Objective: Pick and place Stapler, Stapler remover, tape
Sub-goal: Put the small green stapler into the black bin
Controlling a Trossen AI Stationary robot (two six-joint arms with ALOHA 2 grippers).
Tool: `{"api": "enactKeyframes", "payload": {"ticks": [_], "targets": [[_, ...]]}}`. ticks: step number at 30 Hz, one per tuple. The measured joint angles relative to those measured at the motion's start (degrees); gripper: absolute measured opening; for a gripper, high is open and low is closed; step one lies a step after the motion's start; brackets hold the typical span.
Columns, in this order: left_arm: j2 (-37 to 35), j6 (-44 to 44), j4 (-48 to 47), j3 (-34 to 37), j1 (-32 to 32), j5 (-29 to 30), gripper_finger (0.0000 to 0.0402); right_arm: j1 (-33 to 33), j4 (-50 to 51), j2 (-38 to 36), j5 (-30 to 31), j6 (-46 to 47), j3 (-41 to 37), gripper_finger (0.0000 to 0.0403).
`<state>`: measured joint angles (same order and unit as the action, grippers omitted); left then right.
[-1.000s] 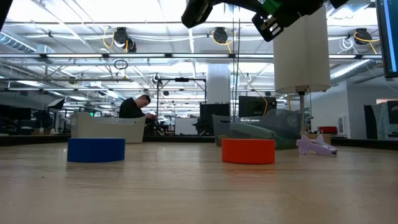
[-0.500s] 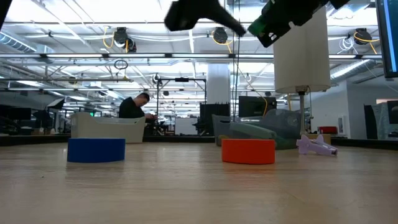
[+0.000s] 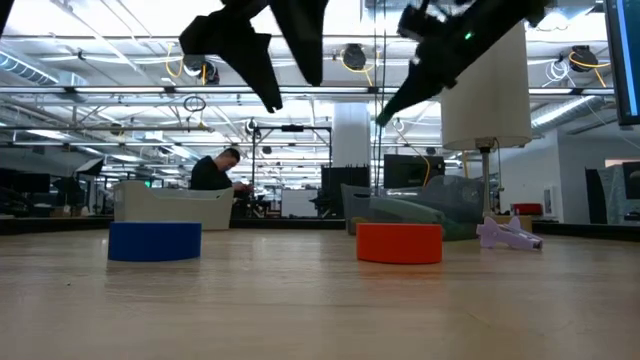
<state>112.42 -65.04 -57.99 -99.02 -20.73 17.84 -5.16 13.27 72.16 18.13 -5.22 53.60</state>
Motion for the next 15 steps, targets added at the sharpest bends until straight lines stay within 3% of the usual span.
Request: {"api": "enactKeyframes", "payload": {"ticks": [8,15], "targets": [[0.00,0.36,-0.23,2.16,0.13,0.41,0.0199,-8.23,-6.64,9.52,-1.87,-0.02,-0.04,0.0049],[0.02,0.73,-0.45,2.44,-0.02,0.26,0.0204,-12.04,-8.18,16.44,-1.86,2.43,0.02,0.0049]]}}
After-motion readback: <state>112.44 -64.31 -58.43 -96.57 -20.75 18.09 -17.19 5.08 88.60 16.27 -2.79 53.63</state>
